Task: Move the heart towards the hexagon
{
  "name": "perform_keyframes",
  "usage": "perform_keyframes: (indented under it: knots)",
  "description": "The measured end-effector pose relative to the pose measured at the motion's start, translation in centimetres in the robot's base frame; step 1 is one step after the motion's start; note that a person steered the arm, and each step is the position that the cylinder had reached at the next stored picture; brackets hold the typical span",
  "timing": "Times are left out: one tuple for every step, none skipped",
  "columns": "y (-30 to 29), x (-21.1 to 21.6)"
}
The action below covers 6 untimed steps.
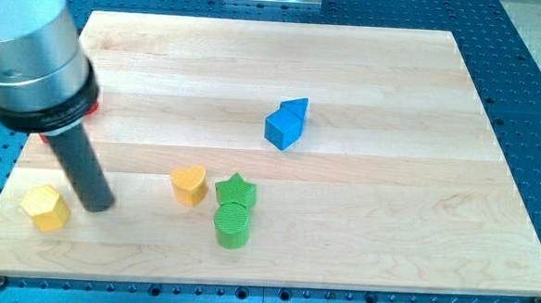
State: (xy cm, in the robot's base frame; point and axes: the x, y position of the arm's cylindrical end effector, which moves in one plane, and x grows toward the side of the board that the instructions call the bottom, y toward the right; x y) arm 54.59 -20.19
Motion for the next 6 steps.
perform_keyframes:
  knots:
    - [-0.9,0.3]
    - [3.4,-4.5]
    - [12.7,-7.5]
    - [18.7,-5.2]
    - [12.1,-3.2]
    - [3.2,-1.1]
